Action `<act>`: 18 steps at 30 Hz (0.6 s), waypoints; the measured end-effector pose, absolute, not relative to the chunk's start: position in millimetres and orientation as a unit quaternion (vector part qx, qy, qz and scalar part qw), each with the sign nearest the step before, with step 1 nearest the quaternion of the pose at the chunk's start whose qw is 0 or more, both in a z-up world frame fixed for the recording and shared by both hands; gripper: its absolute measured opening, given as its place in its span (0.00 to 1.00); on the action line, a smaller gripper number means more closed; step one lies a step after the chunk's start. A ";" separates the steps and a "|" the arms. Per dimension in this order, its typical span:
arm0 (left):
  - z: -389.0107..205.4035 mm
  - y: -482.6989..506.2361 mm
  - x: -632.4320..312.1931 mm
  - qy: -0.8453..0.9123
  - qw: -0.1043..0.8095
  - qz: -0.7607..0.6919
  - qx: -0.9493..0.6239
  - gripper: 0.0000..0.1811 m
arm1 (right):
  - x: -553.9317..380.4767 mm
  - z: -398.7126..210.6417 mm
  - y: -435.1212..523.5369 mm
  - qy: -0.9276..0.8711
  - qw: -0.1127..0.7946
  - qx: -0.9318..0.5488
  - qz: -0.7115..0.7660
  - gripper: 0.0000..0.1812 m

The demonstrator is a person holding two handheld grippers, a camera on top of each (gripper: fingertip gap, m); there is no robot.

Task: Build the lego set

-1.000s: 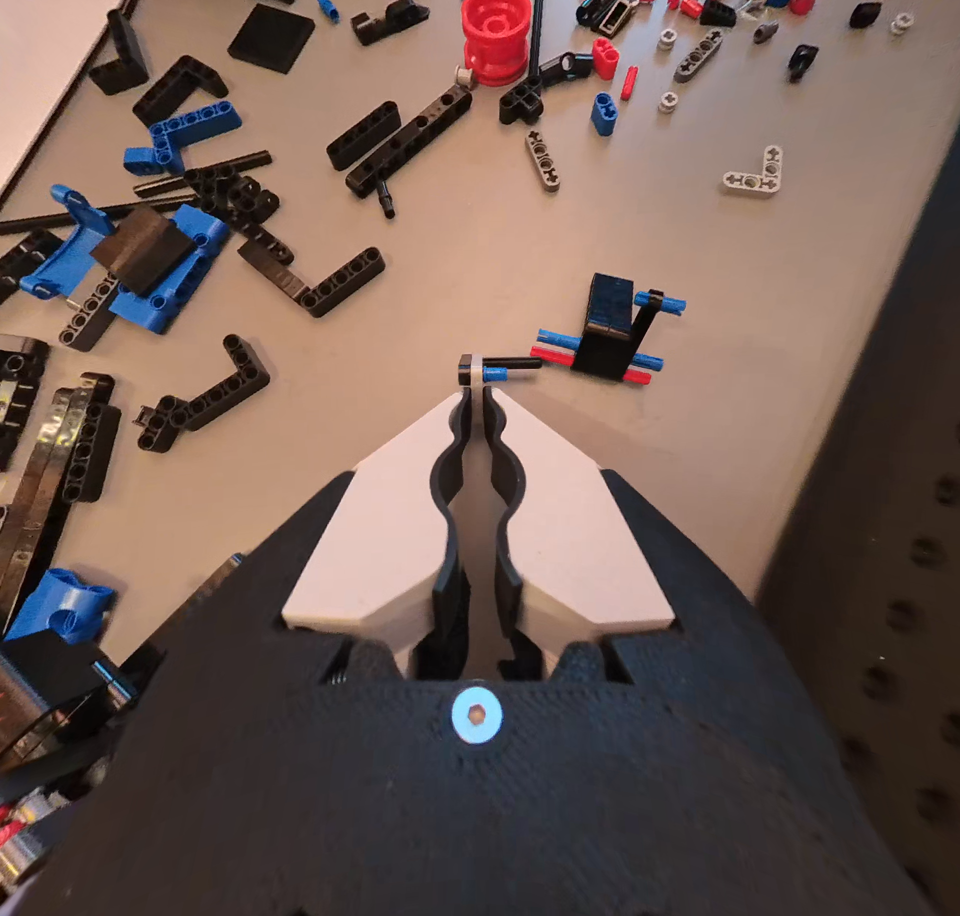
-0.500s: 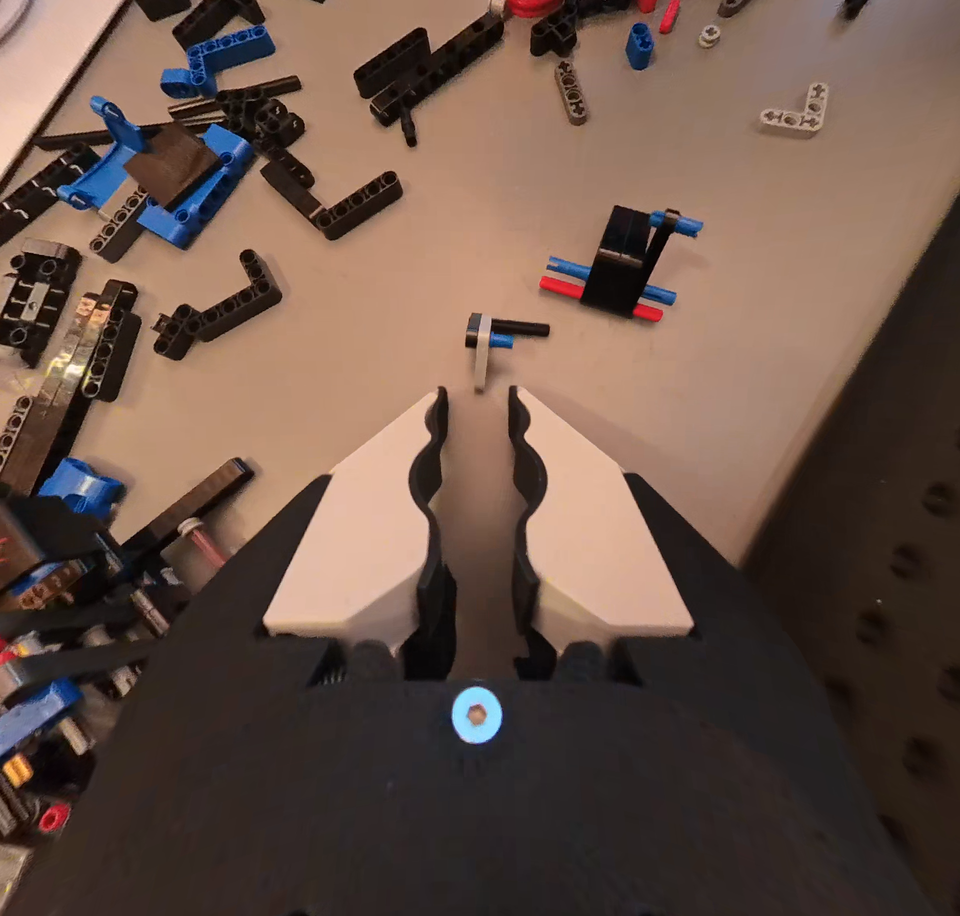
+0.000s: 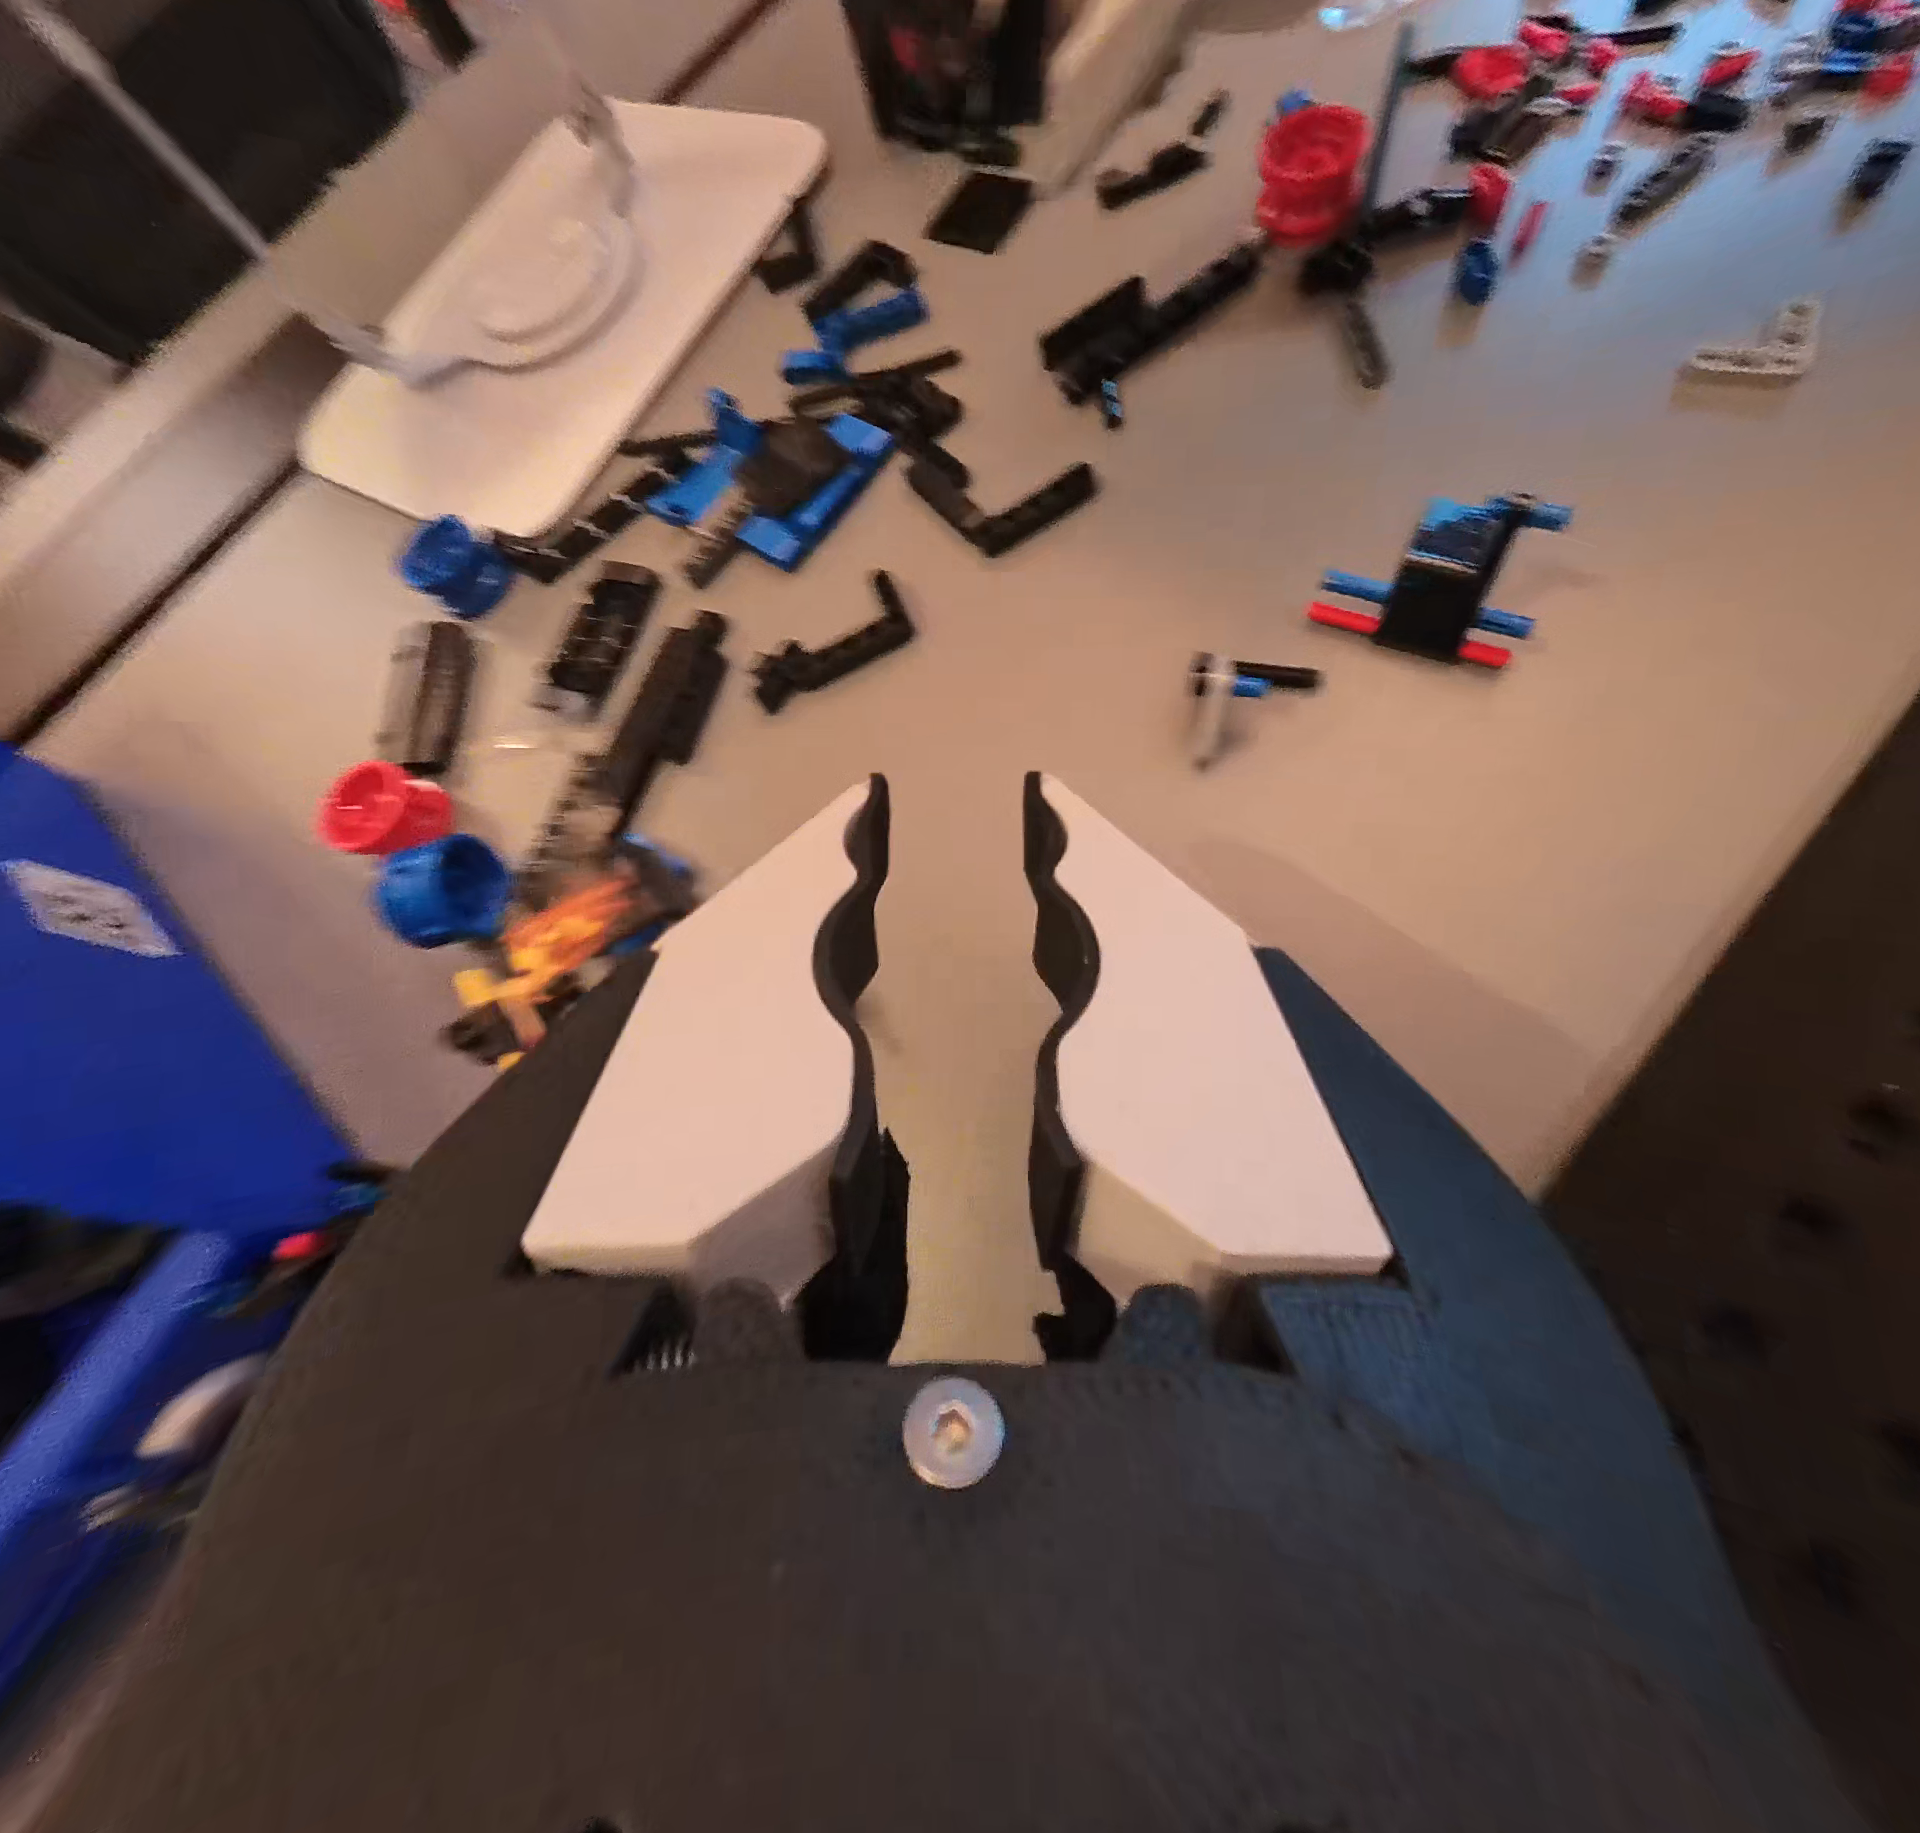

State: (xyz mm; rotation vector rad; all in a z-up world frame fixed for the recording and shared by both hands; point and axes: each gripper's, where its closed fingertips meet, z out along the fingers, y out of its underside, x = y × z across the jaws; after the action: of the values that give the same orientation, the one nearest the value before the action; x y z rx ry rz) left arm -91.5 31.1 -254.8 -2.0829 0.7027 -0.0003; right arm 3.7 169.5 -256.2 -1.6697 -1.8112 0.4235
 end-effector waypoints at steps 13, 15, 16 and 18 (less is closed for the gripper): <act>-269.1 70.8 -165.3 0.228 0.386 0.032 -0.893 0.22 | 158.0 -217.1 189.4 -0.570 0.373 -0.721 0.129 0.11; -269.2 67.8 -169.2 0.228 0.380 0.038 -0.896 0.20 | 177.2 -217.4 188.4 -0.561 0.371 -0.729 0.128 0.11; -269.2 65.4 -171.1 0.229 0.377 0.043 -0.896 0.19 | 183.9 -218.6 186.9 -0.558 0.369 -0.731 0.130 0.11; -268.8 60.6 -171.8 0.229 0.376 0.039 -0.897 0.18 | 194.0 -224.9 182.7 -0.558 0.358 -0.736 0.132 0.11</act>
State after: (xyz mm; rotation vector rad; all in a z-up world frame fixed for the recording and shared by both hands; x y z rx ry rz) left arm -171.8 60.6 -268.8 -2.2942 0.5846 0.1003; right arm 194.0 182.7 -224.9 -1.9001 -1.4408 0.3399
